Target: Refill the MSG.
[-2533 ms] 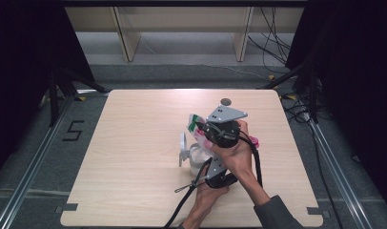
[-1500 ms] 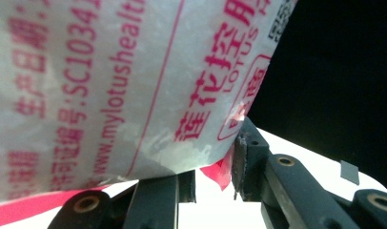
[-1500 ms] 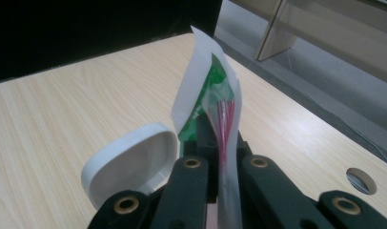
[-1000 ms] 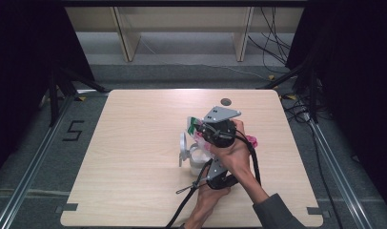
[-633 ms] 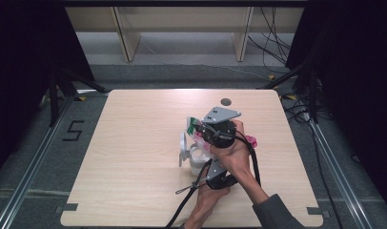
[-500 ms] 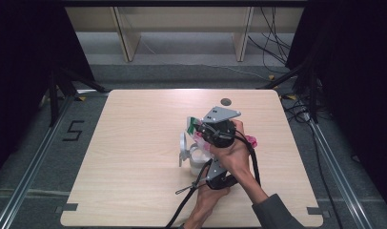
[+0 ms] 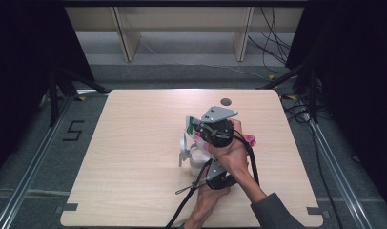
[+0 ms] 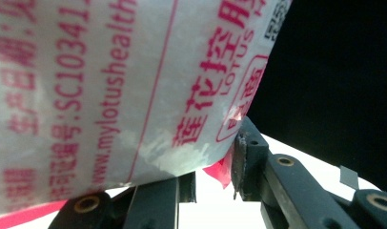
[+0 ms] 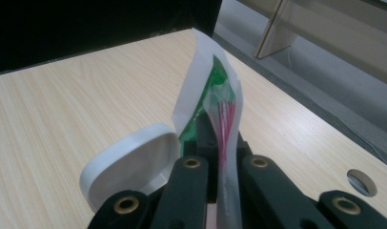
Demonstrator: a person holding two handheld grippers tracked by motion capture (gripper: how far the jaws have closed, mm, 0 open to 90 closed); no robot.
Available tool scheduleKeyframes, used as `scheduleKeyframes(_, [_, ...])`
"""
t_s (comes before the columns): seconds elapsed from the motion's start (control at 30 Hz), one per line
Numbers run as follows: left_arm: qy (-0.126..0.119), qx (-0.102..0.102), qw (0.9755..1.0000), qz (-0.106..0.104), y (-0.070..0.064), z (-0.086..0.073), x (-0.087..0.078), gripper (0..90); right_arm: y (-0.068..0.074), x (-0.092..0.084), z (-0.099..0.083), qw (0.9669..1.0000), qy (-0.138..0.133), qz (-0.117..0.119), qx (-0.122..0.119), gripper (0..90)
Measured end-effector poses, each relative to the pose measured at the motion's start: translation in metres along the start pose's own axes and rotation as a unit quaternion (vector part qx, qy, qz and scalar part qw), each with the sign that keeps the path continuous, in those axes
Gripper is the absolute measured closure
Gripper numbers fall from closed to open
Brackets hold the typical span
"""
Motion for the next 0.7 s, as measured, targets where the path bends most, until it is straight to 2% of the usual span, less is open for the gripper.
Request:
scheduleKeyframes(0.07, [0.0,0.001,1.0,0.001,0.0015,0.0011,-0.0009,73.6,0.0007,-0.0003,0.0003,0.9999,0.002,0.0,0.014,90.0])
scheduleKeyframes(0.1, [-0.001,0.001,1.0,0.002,0.0025,0.0018,-0.0008,73.6,0.0008,-0.0003,0.0014,0.9999,-0.001,0.006,0.01,90.0])
scheduleKeyframes(0.13, [-0.04,-0.039,0.9984,-0.005,-0.0039,0.0071,0.0044,73.7,-0.0002,-0.001,0.0026,1.0,-0.005,0.004,0.0,90.0])
scheduleKeyframes(0.17, [-0.038,-0.038,0.9986,-0.003,-0.0039,0.0068,0.0043,73.6,0.0016,-0.0014,0.0022,0.9999,-0.001,0.009,0.009,90.0])
scheduleKeyframes(0.2, [-0.036,-0.034,0.9988,-0.002,-0.0039,0.0063,0.0043,73.6,-0.0001,-0.0001,0.0032,1.0,-0.008,0.0,0.005,90.0])
scheduleKeyframes(0.23, [-0.001,0.001,1.0,0.0,0.0011,0.002,-0.0008,73.6,0.0005,-0.0004,0.0022,1.0,0.002,0.004,0.006,90.0])
scheduleKeyframes(0.27, [-0.036,-0.037,0.9986,-0.005,-0.0046,0.0061,0.0043,73.6,0.0017,-0.0001,0.0016,0.9999,0.006,0.008,0.012,90.0])
scheduleKeyframes(0.3, [-0.042,-0.042,0.9982,-0.002,-0.0047,0.0069,0.0051,73.6,0.0019,-0.0001,0.0017,0.9999,0.005,0.009,0.012,90.0])
scheduleKeyframes(0.33, [-0.003,0.001,1.0,0.002,0.002,0.0018,0.0,73.6,0.0018,-0.0002,0.0018,0.9999,0.005,0.009,0.012,90.0])
scheduleKeyframes(0.47, [-0.002,-0.002,1.0,0.002,0.0019,0.0019,-0.0012,73.6,-0.0006,0.0001,0.0025,0.9999,0.001,0.0,0.012,90.0])
scheduleKeyframes(0.5, [-0.034,-0.035,0.9988,-0.003,-0.0034,0.0061,0.0032,73.6,0.002,-0.0006,0.0021,0.9998,0.004,0.004,0.017,90.0])
scheduleKeyframes(0.53, [-0.04,-0.04,0.9984,-0.002,-0.0044,0.007,0.0042,73.7,0.0011,-0.0008,0.0028,1.0,0.0,0.003,0.007,90.0])
scheduleKeyframes(0.57, [-0.037,-0.034,0.9987,-0.003,-0.0043,0.0063,0.0041,73.7,0.002,-0.0007,0.0029,1.0,0.0,0.007,0.003,90.0])
scheduleKeyframes(0.6, [-0.001,0.002,1.0,0.002,0.0012,0.0019,-0.0005,73.7,0.0005,-0.001,0.0028,1.0,-0.001,0.004,0.001,90.0])
scheduleKeyframes(0.67, [-0.001,0.001,1.0,0.003,0.0019,0.0019,-0.0001,73.7,0.0004,-0.001,0.0022,0.9999,-0.001,0.003,0.016,90.0])
scheduleKeyframes(0.7, [-0.038,-0.041,0.9984,-0.003,-0.0046,0.0067,0.0052,73.7,0.0005,-0.0012,0.0021,0.9999,0.0,0.007,0.012,90.0])
Point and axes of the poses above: each handheld gripper's, and its own axes: x roughly forward along the jaws, z roughly out of its top, y roughly to its left, the point moved 7 cm from there along x, roughly forward along the jaws, and after that the axes turned 3 degrees about -z, right-handed, at the moved point
